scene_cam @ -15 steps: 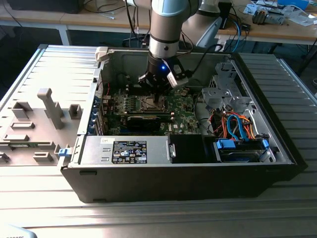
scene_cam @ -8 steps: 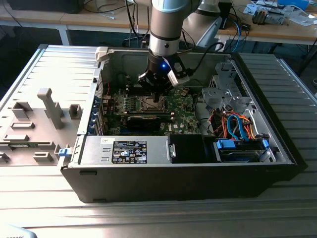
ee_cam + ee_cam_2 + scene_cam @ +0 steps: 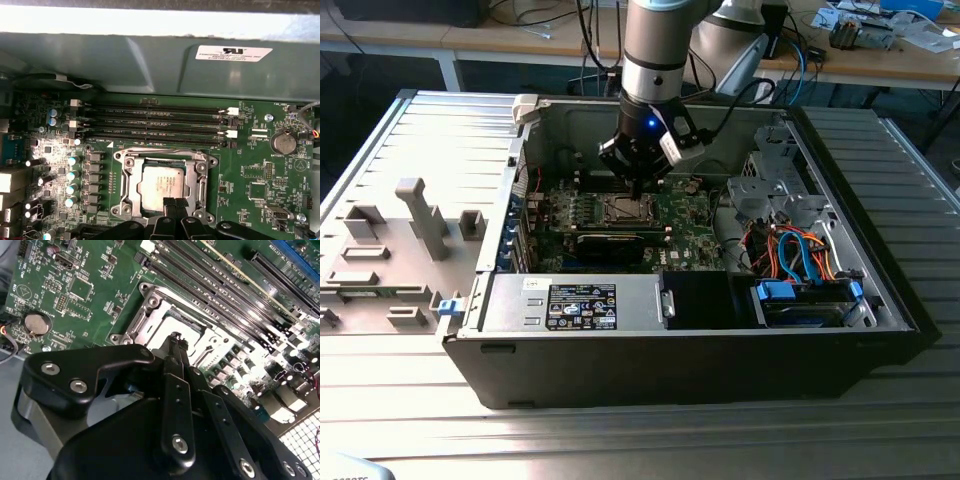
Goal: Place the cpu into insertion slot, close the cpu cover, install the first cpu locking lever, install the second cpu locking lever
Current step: 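Install the first cpu locking lever, then install the second cpu locking lever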
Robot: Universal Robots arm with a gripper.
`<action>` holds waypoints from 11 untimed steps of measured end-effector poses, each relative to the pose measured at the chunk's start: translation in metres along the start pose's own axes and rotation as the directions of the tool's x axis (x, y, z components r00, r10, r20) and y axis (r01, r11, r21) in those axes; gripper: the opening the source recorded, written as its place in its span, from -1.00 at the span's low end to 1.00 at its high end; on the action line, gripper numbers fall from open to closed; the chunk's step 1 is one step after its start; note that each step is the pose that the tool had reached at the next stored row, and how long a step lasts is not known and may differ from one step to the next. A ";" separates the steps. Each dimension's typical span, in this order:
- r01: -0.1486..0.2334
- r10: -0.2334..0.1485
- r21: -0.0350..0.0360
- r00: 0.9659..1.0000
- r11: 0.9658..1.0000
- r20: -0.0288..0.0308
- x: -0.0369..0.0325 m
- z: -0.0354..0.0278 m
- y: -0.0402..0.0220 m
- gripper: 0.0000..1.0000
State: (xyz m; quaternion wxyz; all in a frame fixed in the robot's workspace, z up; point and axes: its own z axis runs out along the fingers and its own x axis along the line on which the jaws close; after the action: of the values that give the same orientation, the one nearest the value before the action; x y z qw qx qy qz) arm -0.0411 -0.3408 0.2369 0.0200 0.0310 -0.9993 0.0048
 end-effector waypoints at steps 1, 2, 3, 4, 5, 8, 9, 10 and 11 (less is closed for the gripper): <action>0.000 0.000 0.000 1.000 1.000 0.000 0.0000 -0.0001 0.0000 -0.79; 0.000 0.000 0.000 1.000 1.000 0.000 0.0000 -0.0001 0.0000 -0.79; 0.000 0.000 0.000 1.000 1.000 0.000 0.0000 -0.0001 0.0000 -0.79; 0.000 0.000 0.000 1.000 1.000 0.000 0.0000 -0.0001 0.0000 -0.79; 0.000 0.000 0.000 1.000 1.000 0.000 0.0000 -0.0002 0.0000 -0.79; 0.000 0.000 -0.001 1.000 1.000 0.000 0.0002 -0.0002 -0.0028 -0.79; 0.000 0.000 -0.003 1.000 1.000 0.000 0.0000 0.0000 -0.0053 -0.79; 0.000 0.000 -0.004 1.000 1.000 0.000 -0.0005 0.0001 -0.0073 -0.79; 0.000 0.000 -0.005 1.000 1.000 -0.001 -0.0012 0.0001 -0.0094 -0.79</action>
State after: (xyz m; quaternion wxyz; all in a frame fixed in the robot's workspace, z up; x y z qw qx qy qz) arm -0.0393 -0.3502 0.2368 0.0203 0.0311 -0.9993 0.0024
